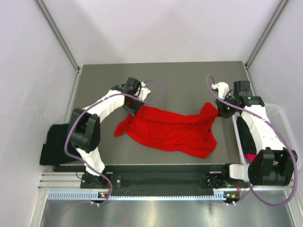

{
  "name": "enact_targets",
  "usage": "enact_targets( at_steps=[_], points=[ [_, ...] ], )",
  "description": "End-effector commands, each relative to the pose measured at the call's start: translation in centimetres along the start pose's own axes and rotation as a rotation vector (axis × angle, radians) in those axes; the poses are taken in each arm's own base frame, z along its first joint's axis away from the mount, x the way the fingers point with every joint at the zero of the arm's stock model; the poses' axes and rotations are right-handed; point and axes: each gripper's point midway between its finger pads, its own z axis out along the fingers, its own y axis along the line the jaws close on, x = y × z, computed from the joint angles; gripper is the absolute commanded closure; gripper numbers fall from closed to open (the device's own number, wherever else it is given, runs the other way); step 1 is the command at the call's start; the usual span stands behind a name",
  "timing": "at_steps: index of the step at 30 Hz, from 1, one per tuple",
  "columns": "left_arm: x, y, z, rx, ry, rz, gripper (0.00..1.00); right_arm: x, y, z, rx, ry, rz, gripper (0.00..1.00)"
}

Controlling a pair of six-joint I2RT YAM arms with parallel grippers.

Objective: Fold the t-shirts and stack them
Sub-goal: Flatten the tshirt out

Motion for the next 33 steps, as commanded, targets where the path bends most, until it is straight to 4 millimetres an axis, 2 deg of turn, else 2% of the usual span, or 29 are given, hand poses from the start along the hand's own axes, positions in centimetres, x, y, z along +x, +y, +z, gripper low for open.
enact_targets(
  at_steps=[1,5,10,12,19,33],
  points=[
    [-1.7,1.0,-0.3,-0.013,0.023,-0.001,0.60,-1.3,-0.8,-0.8,0.022,-0.025,0.012,1.00],
    [-2.0,1.3,1.0,-0.024,0.037,-0.018,0.59,-2.1,-1.8,-1.5,0.066,-0.032,-0.016,1.00],
    [-1.5,2.5,2.6,-0.080,0.096,-0.025,0.54,-2.2,-2.1,-1.2,0.065,-0.023,-0.025,1.00],
    [-1.9,3.8,2.8,-0.145,0.091,-0.035,0.54,-2.3,-2.2,-1.2,0.068,-0.030,-0.026,1.00],
    [-2.7,6.3,2.6,-0.276,0.082,-0.019,0.53,-1.7,-1.7,-0.6,0.051,-0.027,-0.017,1.00],
    [-2.4,7.1,4.7,-0.301,0.136,-0.008,0.57,-0.6,-1.6,-0.6,0.061,-0.009,-0.028,1.00]
  ],
)
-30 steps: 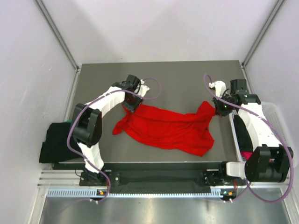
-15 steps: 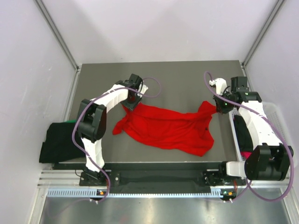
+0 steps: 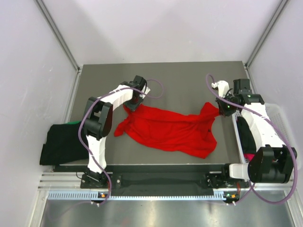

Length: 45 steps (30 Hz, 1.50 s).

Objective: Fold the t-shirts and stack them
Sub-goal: Flatten the tshirt out

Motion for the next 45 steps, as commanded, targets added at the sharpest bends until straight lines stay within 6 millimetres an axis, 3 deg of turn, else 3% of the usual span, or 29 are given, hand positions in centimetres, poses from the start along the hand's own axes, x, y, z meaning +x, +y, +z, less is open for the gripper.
enact_targets(
  at_steps=[1,9,12,13,14,18,21,22,24,25,29,36,40,45],
  points=[
    [-1.4,1.5,-0.4,-0.053,-0.035,-0.014,0.57,0.0,-0.6,-0.5,0.029,-0.022,-0.008,1.00],
    [-1.3,2.0,0.4,-0.066,-0.022,-0.016,0.69,0.2,-0.5,-0.3,0.026,-0.023,-0.001,1.00],
    [-1.4,2.1,0.7,-0.063,-0.017,-0.020,0.80,0.3,-0.4,-0.4,0.023,-0.022,0.001,1.00],
    [-1.5,2.0,0.7,-0.054,-0.017,-0.018,0.92,0.2,-0.4,-0.4,0.026,-0.024,0.000,1.00],
    [-1.6,2.0,0.5,-0.053,-0.020,-0.020,0.98,0.2,-0.5,-0.5,0.030,-0.027,-0.001,1.00],
    [-3.0,2.8,-1.7,-0.045,-0.070,-0.038,1.00,-0.7,-1.0,-1.5,0.056,-0.049,-0.003,1.00],
    [-4.9,4.2,-5.6,-0.060,-0.163,-0.061,1.00,-2.1,-2.1,-2.6,0.098,-0.081,0.001,1.00],
    [-6.0,5.1,-8.2,-0.074,-0.228,-0.075,1.00,-3.1,-2.6,-3.4,0.118,-0.104,0.004,1.00],
    [-6.7,5.8,-10.9,-0.078,-0.290,-0.090,1.00,-4.0,-3.4,-4.3,0.140,-0.131,0.018,1.00],
    [-7.3,6.6,-13.6,-0.089,-0.350,-0.107,1.00,-5.1,-3.9,-5.2,0.159,-0.161,0.027,1.00],
    [-7.5,7.8,-19.3,-0.103,-0.477,-0.136,1.00,-7.8,-4.8,-7.9,0.198,-0.252,0.047,1.00],
    [-5.5,10.0,-28.3,-0.196,-0.700,-0.149,1.00,-11.7,-5.5,-13.8,0.278,-0.402,0.075,1.00],
    [-3.1,11.0,-34.0,-0.253,-0.827,-0.159,1.00,-13.5,-5.5,-18.8,0.356,-0.511,0.078,1.00],
    [-0.1,11.4,-38.7,-0.303,-0.914,-0.131,1.00,-14.6,-4.2,-26.6,0.470,-0.675,0.055,1.00]
  ],
)
